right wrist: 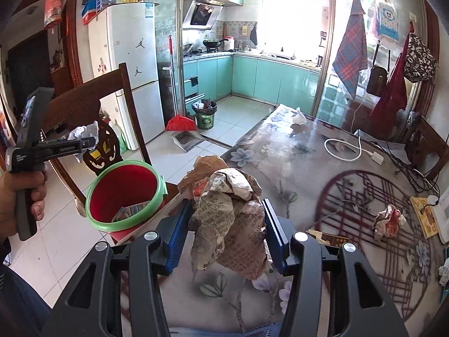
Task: Collect trash
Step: 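Carry the white paper and newspaper paper toward the red bucket with both tools, then open the left tool to drop the white paper into the bucket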
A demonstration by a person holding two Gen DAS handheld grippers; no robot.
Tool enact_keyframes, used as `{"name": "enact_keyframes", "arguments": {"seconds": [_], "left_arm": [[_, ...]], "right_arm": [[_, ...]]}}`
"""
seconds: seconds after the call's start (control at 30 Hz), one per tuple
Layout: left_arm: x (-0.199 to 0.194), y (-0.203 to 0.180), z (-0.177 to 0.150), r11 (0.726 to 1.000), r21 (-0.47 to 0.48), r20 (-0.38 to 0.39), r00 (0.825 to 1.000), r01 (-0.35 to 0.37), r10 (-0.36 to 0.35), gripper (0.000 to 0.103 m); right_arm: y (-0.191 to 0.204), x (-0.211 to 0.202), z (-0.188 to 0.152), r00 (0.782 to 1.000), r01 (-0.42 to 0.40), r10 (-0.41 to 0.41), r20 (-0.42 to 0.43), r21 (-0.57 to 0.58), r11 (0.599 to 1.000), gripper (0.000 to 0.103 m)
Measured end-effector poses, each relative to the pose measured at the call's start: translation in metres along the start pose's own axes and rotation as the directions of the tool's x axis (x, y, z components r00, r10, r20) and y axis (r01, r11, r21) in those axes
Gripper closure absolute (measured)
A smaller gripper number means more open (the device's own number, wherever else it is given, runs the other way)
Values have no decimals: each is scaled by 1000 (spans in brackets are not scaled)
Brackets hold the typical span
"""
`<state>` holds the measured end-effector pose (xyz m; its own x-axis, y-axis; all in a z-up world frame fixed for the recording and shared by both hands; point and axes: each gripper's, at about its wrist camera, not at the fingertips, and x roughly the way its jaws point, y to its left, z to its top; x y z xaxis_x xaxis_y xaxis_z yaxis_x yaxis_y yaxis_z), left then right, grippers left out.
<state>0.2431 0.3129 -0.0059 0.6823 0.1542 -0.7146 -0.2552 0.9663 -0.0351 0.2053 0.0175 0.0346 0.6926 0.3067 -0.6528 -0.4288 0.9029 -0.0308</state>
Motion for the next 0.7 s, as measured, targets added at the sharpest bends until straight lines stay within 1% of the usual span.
{"name": "enact_keyframes", "arguments": {"seconds": [0.13,0.23,0.33,0.43,0.53,0.63,0.67,0.7], "left_arm": [[23,16,0,999,-33,-47,999,-18,16,50],[37,24,-1,998,-55,-72,997,-5,1,50],[56,27,-4,999,-50,-108,994,-5,0,50],[74,27,-7,999,-26,-135,990,-43,40,49],[87,30,-11,998,-34,-177,983,-56,49,47],[89,31,-13,998,-32,-191,981,-52,45,40],[88,30,-12,998,-31,-187,981,-51,45,35],[86,30,-11,998,-30,-181,982,-53,47,26]], "right_arm": [[16,10,7,1000,-18,18,-2,-20,1000,54],[26,17,10,1000,-30,30,-9,-30,999,54],[34,21,13,999,-39,39,-14,-44,998,54],[39,22,15,999,-42,42,-12,-59,997,54],[41,23,17,999,-44,43,-13,-63,997,54],[41,25,17,999,-42,41,-16,-63,997,54],[41,26,17,999,-41,40,-17,-62,997,54],[40,26,16,999,-40,39,-18,-63,997,54]]}}
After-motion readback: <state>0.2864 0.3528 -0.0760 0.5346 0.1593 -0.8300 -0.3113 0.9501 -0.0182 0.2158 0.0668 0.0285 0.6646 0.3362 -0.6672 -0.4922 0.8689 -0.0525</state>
